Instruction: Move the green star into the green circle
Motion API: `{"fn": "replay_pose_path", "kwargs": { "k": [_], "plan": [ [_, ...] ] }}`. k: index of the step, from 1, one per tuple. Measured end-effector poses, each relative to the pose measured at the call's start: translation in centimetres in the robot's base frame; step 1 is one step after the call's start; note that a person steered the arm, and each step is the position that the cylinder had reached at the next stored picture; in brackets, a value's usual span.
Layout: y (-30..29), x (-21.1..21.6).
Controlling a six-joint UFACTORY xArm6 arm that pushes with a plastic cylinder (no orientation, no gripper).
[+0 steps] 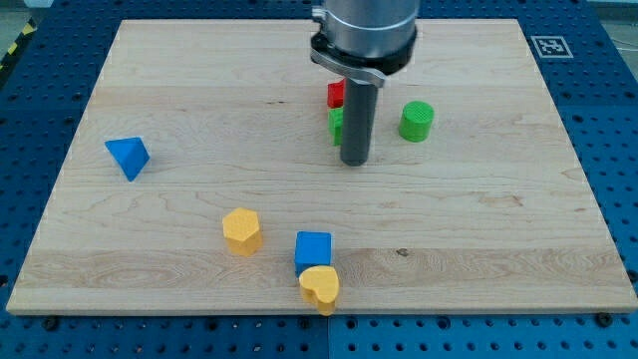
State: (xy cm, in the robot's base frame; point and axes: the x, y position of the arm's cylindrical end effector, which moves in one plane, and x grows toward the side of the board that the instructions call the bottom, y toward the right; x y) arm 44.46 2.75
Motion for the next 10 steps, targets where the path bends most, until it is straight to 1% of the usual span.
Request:
{"fn": "replay_pose_path", "kwargs": {
  "k": [1,2,3,4,5,6,7,8,9,10],
  "plan": [
    [-0.5,-4.1],
    [-0.5,-4.1],
    [-2.3,-4.1],
    [-5.7,-4.7],
    [-8.1,-7.6],
    [-8.2,-10.9],
    [-7.6,-10.9],
    [-6.2,-9.6],
    [-3.0,-7.9],
    [0.7,-5.1]
  ]
}}
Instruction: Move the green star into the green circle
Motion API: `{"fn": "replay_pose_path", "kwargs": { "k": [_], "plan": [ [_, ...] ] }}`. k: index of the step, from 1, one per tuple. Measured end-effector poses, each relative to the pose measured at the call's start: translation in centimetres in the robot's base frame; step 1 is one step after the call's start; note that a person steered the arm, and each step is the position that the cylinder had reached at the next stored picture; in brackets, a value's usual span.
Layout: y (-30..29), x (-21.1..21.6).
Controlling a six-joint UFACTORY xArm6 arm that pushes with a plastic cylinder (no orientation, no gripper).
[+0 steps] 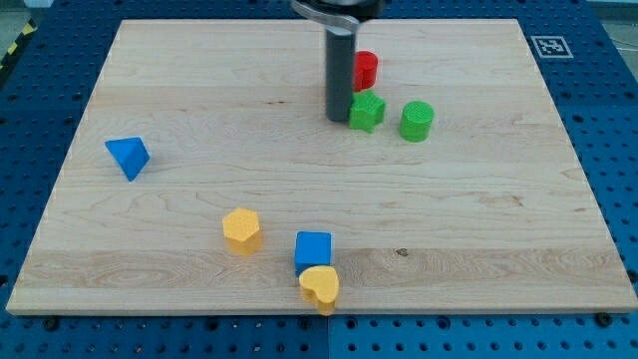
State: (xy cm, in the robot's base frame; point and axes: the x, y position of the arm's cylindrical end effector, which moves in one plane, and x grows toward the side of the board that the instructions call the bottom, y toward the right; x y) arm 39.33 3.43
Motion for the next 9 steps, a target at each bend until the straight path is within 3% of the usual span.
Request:
{"fn": "replay_pose_path", "kwargs": {
  "k": [4,9],
  "plan": [
    [3.2,0.3],
    [-5.9,0.0]
  ]
}}
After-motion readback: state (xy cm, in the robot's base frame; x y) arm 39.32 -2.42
